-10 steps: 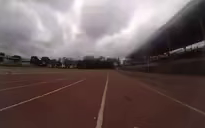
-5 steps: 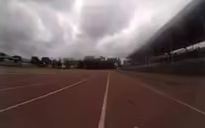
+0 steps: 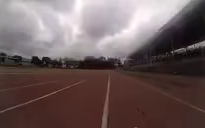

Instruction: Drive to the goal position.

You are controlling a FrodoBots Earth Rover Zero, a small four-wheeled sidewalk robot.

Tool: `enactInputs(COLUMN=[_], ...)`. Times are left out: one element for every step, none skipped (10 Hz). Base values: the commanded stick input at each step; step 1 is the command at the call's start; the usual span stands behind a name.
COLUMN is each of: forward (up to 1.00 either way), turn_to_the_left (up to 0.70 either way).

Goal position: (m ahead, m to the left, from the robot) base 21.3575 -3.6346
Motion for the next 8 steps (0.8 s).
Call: enactInputs(forward=[0.70, 0.70, 0.70, 0.70, 0.70, 0.70, 0.70, 0.70], turn_to_the_left=[0.00, 0.00, 0.00, 0.00, 0.00, 0.00, 0.00, -0.02])
